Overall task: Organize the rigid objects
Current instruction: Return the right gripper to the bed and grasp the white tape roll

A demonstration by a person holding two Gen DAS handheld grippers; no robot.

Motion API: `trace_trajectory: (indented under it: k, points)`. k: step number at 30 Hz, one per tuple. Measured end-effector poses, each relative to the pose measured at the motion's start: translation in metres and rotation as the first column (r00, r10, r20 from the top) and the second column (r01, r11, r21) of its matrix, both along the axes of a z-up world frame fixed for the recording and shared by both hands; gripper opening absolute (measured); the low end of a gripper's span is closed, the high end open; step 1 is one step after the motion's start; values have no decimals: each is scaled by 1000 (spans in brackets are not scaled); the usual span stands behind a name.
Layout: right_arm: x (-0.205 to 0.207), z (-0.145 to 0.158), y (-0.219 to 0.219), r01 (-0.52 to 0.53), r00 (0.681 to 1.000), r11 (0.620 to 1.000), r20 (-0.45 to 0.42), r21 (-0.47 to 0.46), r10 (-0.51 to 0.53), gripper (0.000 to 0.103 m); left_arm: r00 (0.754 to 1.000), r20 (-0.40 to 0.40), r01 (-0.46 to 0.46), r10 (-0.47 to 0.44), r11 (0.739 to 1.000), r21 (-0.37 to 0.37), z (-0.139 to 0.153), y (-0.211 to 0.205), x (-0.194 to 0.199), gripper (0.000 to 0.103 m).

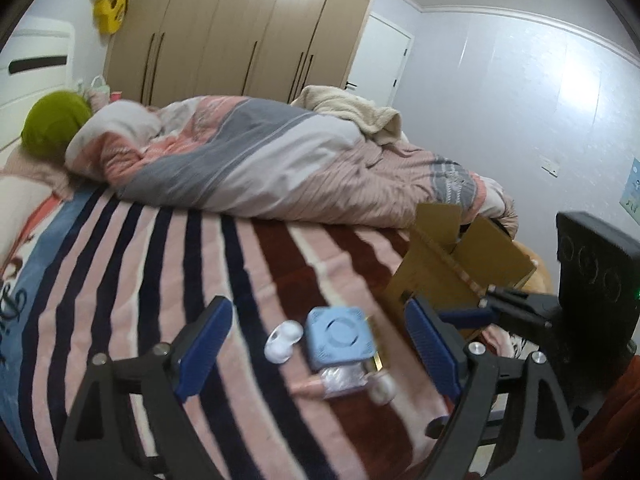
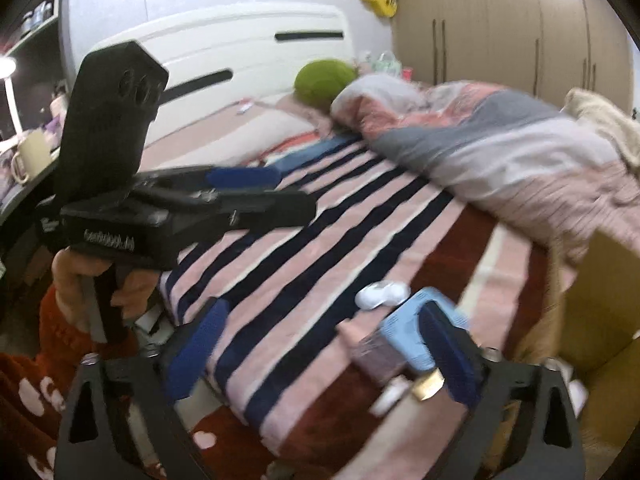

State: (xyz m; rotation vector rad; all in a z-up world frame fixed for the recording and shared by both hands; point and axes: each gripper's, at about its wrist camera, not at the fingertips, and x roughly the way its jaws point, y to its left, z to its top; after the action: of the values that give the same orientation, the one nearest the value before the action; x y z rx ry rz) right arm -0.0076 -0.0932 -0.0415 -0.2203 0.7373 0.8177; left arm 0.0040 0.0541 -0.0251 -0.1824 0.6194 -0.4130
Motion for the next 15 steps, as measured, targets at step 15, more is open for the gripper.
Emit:
trace_trajectory:
  k: [15]
  points:
    - [15,-105,-11,245,959,940,-85,-238,-272,42,995,-96,-32,24,996,-81,-67,38,-8,86]
